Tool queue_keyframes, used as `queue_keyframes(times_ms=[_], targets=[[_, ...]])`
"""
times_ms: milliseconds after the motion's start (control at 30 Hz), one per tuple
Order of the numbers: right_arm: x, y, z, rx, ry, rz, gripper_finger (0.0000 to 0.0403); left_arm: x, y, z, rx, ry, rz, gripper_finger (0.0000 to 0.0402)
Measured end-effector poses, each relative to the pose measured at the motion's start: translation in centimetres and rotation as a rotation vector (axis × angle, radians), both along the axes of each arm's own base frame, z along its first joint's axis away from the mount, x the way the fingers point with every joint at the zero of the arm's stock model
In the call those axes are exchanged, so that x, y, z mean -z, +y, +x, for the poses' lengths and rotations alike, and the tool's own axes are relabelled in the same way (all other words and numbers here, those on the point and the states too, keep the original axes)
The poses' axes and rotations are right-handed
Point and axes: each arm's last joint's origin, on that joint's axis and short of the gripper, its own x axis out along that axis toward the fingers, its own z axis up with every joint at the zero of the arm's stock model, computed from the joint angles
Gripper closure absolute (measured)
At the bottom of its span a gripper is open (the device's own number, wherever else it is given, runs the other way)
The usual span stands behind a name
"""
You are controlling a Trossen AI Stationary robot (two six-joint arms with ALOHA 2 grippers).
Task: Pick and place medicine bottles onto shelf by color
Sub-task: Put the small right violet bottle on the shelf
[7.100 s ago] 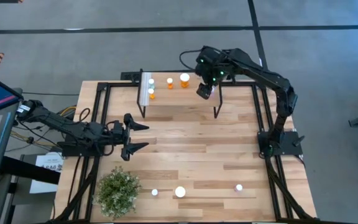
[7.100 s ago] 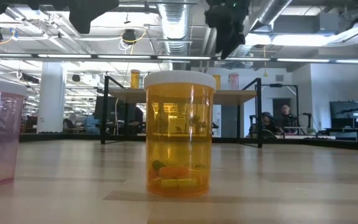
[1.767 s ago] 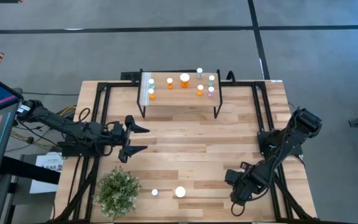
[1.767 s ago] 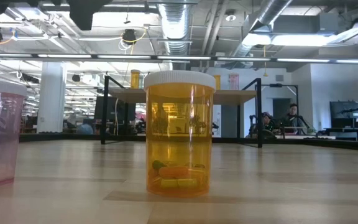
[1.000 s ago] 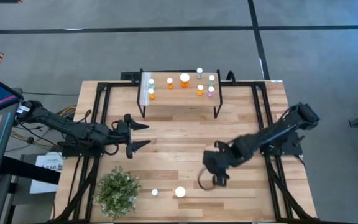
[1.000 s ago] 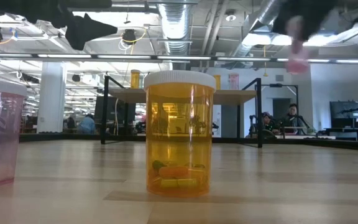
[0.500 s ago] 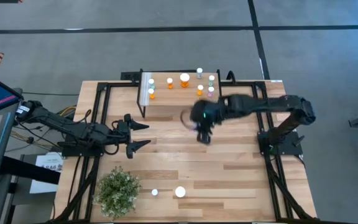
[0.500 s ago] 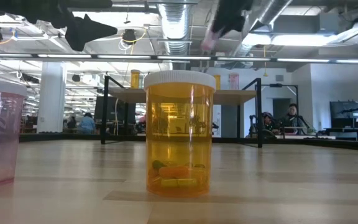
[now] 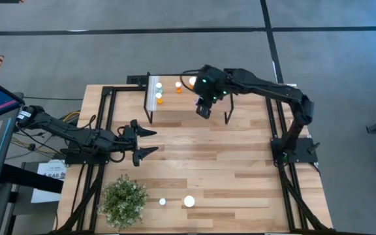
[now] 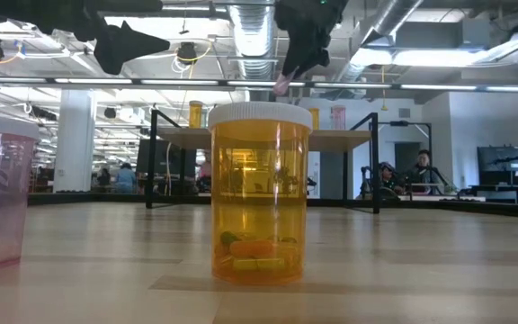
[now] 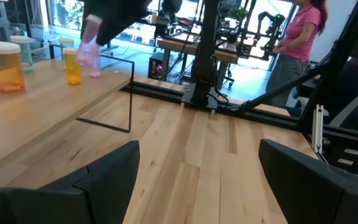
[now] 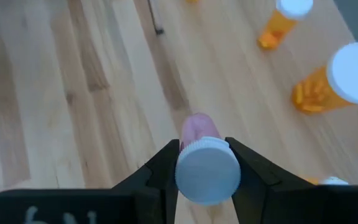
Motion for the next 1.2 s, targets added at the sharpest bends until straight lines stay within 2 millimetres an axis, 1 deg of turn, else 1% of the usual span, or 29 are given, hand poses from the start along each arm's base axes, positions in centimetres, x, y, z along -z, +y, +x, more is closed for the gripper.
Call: queue_keyframes(times_ms=[100,200,400,533,667,1000,1200], targets=[[-0.1,-1.1,1.0,0.005,0.046,0.006,0.0269,0.0,0.0,0.0,0.0,0.001,-0.001,0.0084],[0.3,-2.0,1.8,0.002,0.119,0.019,0.027,0.1,0.0,0.0,0.0,0.005,0.0,0.0084],[1.4,-3.6,2.7,0.012,0.221,0.043,0.027,0.1,0.0,0.0,0.0,0.007,0.0,0.0084],[2.4,-4.7,2.8,0.025,0.266,0.056,0.0269,0.1,0.0,0.0,0.0,0.01,-0.002,0.0084],[2.5,-5.8,2.4,0.058,0.263,0.06,0.0262,0.2,0.0,0.0,-0.001,0.014,-0.004,0.0084],[2.5,-6.9,1.9,0.087,0.257,0.059,0.0227,0.2,0.0,0.0,-0.001,0.016,-0.011,0.0084],[2.5,-6.8,2.0,0.088,0.252,0.058,0.0222,0.2,0.0,0.0,-0.001,0.016,-0.011,0.0084]])
